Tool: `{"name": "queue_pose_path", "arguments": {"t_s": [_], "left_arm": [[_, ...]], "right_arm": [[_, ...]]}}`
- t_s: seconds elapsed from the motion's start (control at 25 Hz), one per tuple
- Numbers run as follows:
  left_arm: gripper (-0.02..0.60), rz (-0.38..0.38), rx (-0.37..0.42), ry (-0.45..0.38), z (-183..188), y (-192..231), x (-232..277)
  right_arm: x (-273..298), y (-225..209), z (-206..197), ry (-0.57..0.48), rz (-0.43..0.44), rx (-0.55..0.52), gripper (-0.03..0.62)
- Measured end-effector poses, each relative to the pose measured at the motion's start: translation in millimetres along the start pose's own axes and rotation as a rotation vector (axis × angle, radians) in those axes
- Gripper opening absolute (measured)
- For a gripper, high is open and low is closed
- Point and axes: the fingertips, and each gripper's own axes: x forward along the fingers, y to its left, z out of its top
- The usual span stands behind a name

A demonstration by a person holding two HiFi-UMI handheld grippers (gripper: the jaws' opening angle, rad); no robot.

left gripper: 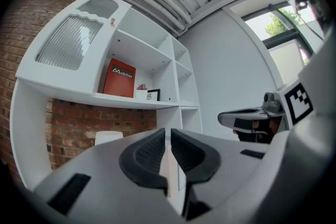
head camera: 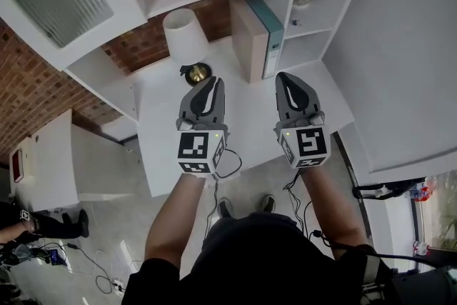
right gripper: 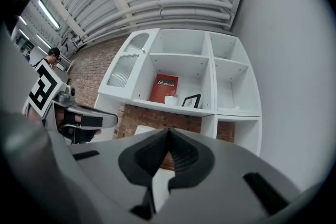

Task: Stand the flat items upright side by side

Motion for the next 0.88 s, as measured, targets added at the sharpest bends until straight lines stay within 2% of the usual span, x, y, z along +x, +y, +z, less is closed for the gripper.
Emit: {"name": "queue_pose_path", "arguments": {"t_s": [0.28,0.88], "left_arm": [[0.035,0.027,-0.028,0.000,-1.1,-3.8,-2.9],[0.035,0.018,-0.029,-0.014,6.3,-10.8,-12.7]], "right_arm": [[-6.7,-7.7,1.3,-0.009,0.007,0.003,0.000],[-17.0,-4.9,7.4,-0.022,0.005,0.017,0.000]]}}
